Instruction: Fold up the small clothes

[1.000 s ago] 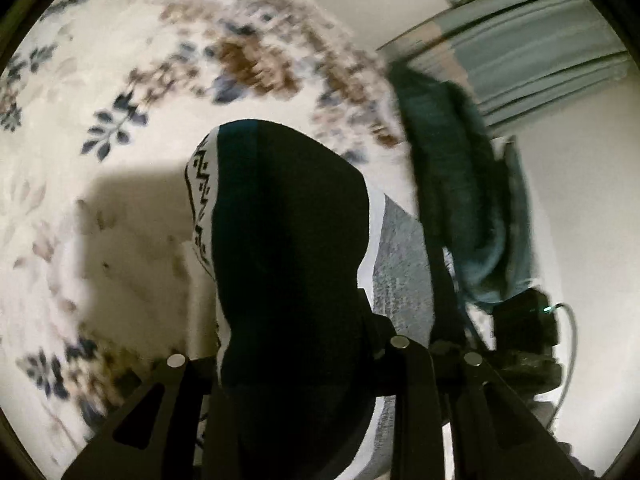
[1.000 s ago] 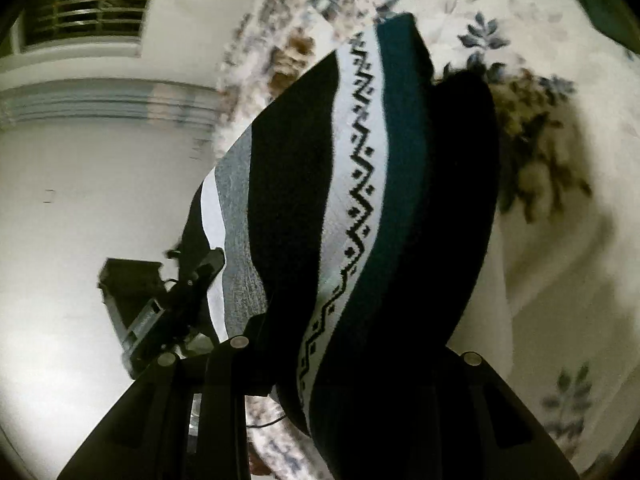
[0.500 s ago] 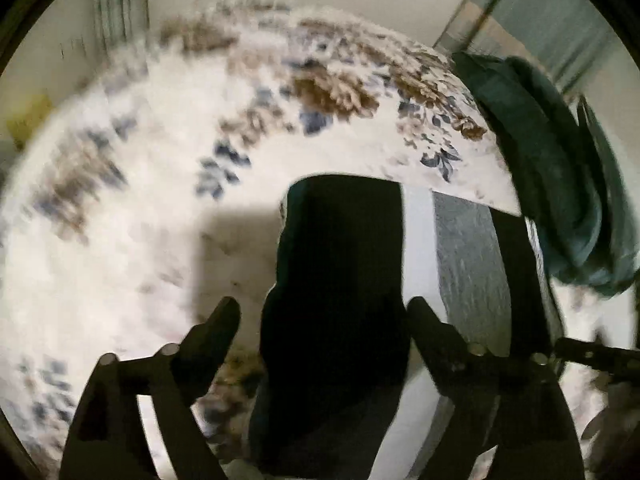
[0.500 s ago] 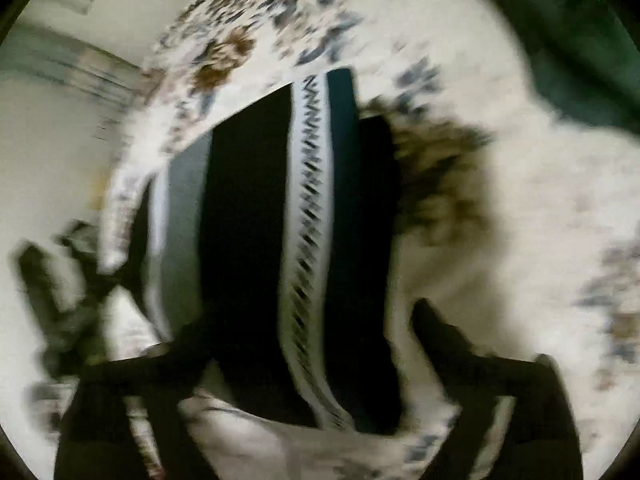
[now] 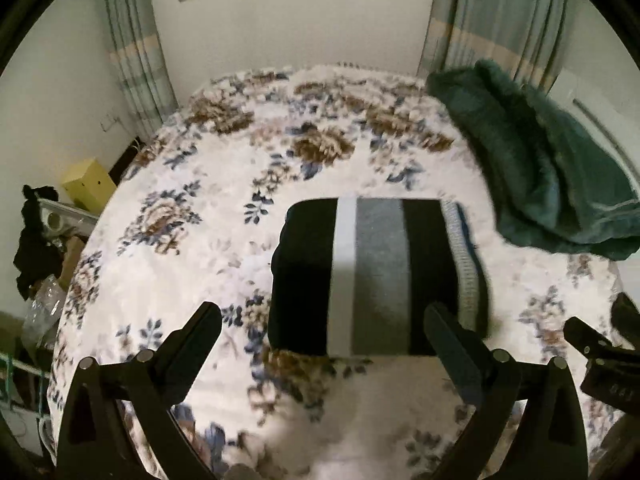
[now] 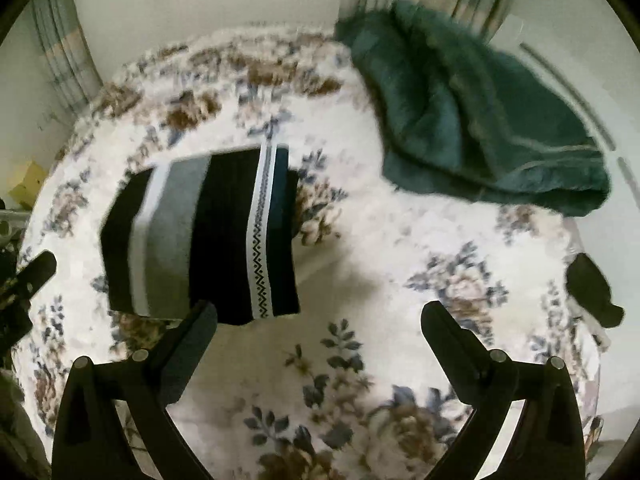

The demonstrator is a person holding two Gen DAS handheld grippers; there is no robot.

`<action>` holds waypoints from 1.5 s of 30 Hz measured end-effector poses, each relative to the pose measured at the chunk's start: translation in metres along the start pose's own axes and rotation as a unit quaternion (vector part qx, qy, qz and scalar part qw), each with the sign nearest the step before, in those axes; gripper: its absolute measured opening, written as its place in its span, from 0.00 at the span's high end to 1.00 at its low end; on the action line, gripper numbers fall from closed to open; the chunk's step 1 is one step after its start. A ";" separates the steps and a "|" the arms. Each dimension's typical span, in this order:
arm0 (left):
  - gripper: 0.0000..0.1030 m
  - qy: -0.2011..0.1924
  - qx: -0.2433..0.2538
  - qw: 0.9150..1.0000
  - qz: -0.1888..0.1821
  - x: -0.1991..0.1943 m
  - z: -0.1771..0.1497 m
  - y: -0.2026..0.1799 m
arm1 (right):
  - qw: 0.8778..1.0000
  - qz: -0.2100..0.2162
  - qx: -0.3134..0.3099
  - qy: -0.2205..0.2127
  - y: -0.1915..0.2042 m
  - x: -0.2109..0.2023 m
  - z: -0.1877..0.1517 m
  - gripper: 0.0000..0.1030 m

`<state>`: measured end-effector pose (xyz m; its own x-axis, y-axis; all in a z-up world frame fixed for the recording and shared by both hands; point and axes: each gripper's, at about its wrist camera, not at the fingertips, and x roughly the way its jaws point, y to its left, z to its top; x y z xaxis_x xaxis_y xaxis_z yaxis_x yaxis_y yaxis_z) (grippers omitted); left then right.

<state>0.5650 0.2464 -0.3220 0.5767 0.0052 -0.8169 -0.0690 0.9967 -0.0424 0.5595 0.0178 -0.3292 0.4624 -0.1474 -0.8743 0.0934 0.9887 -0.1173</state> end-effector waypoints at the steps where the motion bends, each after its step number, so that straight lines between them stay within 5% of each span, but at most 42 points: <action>1: 0.00 -0.004 -0.003 1.000 -0.002 -0.015 -0.002 -0.002 | 1.000 -0.002 0.000 -0.005 -0.003 -0.015 -0.003 0.00; 13: 0.00 -0.069 -0.006 0.998 0.011 -0.215 -0.044 -0.019 | 0.995 0.006 -0.004 -0.100 -0.048 -0.245 -0.072 0.00; 23: 0.00 -0.116 -0.007 0.993 0.019 -0.331 -0.079 -0.035 | 0.986 0.027 -0.015 -0.163 -0.075 -0.391 -0.132 0.00; 35: 0.00 -0.167 -0.011 0.986 0.017 -0.410 -0.109 -0.045 | 0.976 0.046 -0.013 -0.214 -0.108 -0.490 -0.179 0.00; 45: 0.00 -0.170 -0.021 0.985 0.024 -0.430 -0.123 -0.046 | 0.974 0.063 -0.020 -0.215 -0.120 -0.516 -0.196 0.00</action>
<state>0.2204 0.1883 -0.0391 0.8109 0.0859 -0.5788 -0.1320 0.9905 -0.0379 0.1371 -0.0190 0.0438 0.7953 -0.0149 -0.6060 -0.0174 0.9987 -0.0474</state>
